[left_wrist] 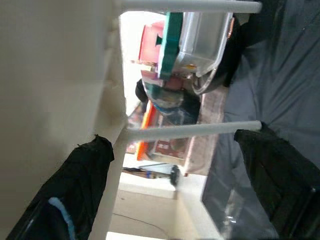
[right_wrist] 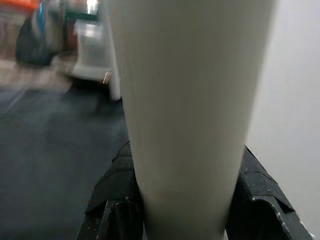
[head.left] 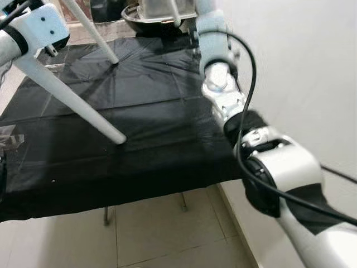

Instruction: Building children table

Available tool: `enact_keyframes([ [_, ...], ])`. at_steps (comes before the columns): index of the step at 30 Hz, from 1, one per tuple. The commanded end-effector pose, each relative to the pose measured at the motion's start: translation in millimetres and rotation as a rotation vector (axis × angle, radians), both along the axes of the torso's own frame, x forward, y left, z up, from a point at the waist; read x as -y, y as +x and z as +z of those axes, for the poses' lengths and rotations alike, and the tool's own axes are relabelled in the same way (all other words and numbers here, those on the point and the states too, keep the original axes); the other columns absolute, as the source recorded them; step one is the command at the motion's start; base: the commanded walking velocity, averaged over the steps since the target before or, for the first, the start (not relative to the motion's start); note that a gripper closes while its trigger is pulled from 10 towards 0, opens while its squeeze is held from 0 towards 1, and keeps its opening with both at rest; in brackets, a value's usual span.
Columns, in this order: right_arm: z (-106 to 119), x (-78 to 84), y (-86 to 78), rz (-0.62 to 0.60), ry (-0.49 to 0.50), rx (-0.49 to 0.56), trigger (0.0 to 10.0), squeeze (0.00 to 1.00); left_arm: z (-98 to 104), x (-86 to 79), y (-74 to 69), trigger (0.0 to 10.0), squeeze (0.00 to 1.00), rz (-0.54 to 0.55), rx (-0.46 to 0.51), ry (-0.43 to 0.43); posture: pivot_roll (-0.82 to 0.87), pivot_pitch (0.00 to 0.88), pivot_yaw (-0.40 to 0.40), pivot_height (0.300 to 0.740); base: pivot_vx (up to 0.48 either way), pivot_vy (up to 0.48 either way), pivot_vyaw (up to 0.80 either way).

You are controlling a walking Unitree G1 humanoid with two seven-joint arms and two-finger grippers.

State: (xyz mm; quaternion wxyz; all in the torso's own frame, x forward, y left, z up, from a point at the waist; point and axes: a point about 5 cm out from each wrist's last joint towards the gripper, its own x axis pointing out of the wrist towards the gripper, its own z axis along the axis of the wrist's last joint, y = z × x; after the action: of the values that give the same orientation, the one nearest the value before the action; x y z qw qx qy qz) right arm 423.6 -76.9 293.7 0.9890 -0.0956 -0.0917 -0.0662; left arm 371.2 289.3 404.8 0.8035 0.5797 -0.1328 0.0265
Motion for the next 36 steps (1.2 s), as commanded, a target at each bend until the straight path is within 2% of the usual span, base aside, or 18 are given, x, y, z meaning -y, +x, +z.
enact_keyframes([
  [1, -33.1, 31.8, 2.8, -0.101, 0.096, -0.159, 0.0, 0.00, -9.3, -38.4, -10.4, 10.0, 0.00, 0.148, -0.040, -0.068, 0.04, 0.106, 0.056, 0.740, 0.000, 0.000, 0.00],
  [4, -53.9, 24.2, 0.4, -0.064, 0.160, -0.251, 0.0, 0.00, -3.3, -27.2, -5.8, 10.0, 0.00, 0.127, -0.030, -0.040, 0.04, 0.102, 0.061, 0.740, 0.000, 0.000, 0.00],
  [8, -60.6, 21.7, -0.8, -0.058, 0.172, -0.275, 0.0, 0.00, -3.1, -22.3, -3.3, 10.0, 0.00, 0.112, -0.032, -0.042, 0.04, 0.100, 0.065, 0.740, 0.000, 0.000, 0.00],
  [10, -65.7, 18.9, -1.9, -0.051, 0.175, -0.292, 0.0, 0.00, -7.8, -17.2, 0.2, 10.0, 0.00, 0.089, -0.045, -0.054, 0.04, 0.101, 0.068, 0.740, 0.000, 0.000, 0.00],
  [11, -70.6, 15.8, -3.0, -0.038, 0.183, -0.311, 0.0, 0.00, -18.3, -11.4, 4.8, 10.0, 0.00, 0.057, -0.078, -0.061, 0.04, 0.101, 0.068, 0.740, 0.000, 0.000, 0.00],
  [13, -70.6, 15.8, -3.0, -0.038, 0.183, -0.311, 0.0, 0.00, -18.3, -11.4, 4.8, 10.0, 0.00, 0.057, -0.078, -0.061, 0.04, 0.101, 0.068, 0.740, 0.000, 0.000, 0.00],
  [14, -79.8, 9.9, -5.2, -0.012, 0.217, -0.356, 0.0, 0.00, -51.5, 3.7, 13.7, 10.0, 0.00, -0.025, -0.184, 0.010, 0.03, 0.104, 0.067, 0.740, 0.000, 0.000, 0.00],
  [15, -82.8, 8.4, -6.0, -0.005, 0.235, -0.373, 0.0, 0.00, -64.6, 9.3, 15.6, 10.0, 0.00, -0.056, -0.225, 0.065, 0.03, 0.104, 0.067, 0.740, 0.000, 0.000, 0.00],
  [16, -82.8, 8.4, -6.0, -0.005, 0.235, -0.373, 0.0, 0.00, -64.6, 9.3, 15.6, 10.0, 0.00, -0.056, -0.225, 0.065, 0.03, 0.104, 0.067, 0.740, 0.000, 0.000, 0.00],
  [18, -84.7, 7.0, -6.6, 0.001, 0.238, -0.378, 0.0, 0.00, -87.9, 18.1, 17.9, 10.0, 0.00, -0.111, -0.295, 0.113, 0.03, 0.104, 0.067, 0.740, 0.000, 0.000, 0.00],
  [19, -84.9, 6.8, -6.6, 0.002, 0.244, -0.382, 0.0, 0.00, -99.8, 23.0, 18.2, 10.0, 0.00, -0.139, -0.328, 0.168, 0.03, 0.108, 0.067, 0.740, 0.000, 0.000, 0.00],
  [22, -85.2, 6.4, -6.7, 0.005, 0.251, -0.386, 0.0, 0.00, -109.3, 27.0, 18.0, 10.0, 0.00, -0.164, -0.356, 0.216, 0.03, 0.108, 0.067, 0.740, 0.000, 0.000, 0.00],
  [23, -86.5, 3.8, -7.1, 0.026, 0.285, -0.404, 10.0, 0.00, -132.9, 36.8, 17.1, 10.0, 0.00, -0.221, -0.405, 0.296, 0.02, 0.111, 0.067, 0.740, 0.000, 0.000, 0.00],
  [28, -87.1, 1.5, -7.4, 0.052, 0.308, -0.410, 10.0, 0.00, -140.9, 41.6, 16.8, 10.0, 0.00, -0.247, -0.407, 0.291, 0.02, 0.111, 0.067, 0.740, 0.000, 0.000, 0.00],
  [29, -88.1, -0.4, -7.6, 0.083, 0.299, -0.413, 10.0, 0.22, -146.3, 46.4, 16.4, 10.0, 0.00, -0.273, -0.394, 0.269, 0.01, 0.110, 0.065, 0.740, 0.000, 0.000, 0.00],
  [30, -88.7, -1.5, -7.8, 0.102, 0.289, -0.414, 10.0, 0.22, -148.5, 49.1, 16.2, 10.0, 0.00, -0.287, -0.382, 0.251, 0.01, 0.110, 0.065, 0.740, 0.000, 0.000, 0.00],
  [31, -90.1, -1.7, -8.1, 0.115, 0.294, -0.415, 10.0, 1.00, -150.5, 51.6, 15.6, 10.0, 0.00, -0.301, -0.361, 0.233, 0.01, 0.110, 0.065, 0.740, 0.000, 0.000, 0.00],
  [36, -94.7, 0.5, -8.9, 0.121, 0.314, -0.418, 10.0, 1.00, -157.2, 62.6, 12.0, 10.0, 0.00, -0.371, -0.313, 0.194, 0.01, 0.104, 0.061, 0.740, 0.000, 0.000, 0.00],
])
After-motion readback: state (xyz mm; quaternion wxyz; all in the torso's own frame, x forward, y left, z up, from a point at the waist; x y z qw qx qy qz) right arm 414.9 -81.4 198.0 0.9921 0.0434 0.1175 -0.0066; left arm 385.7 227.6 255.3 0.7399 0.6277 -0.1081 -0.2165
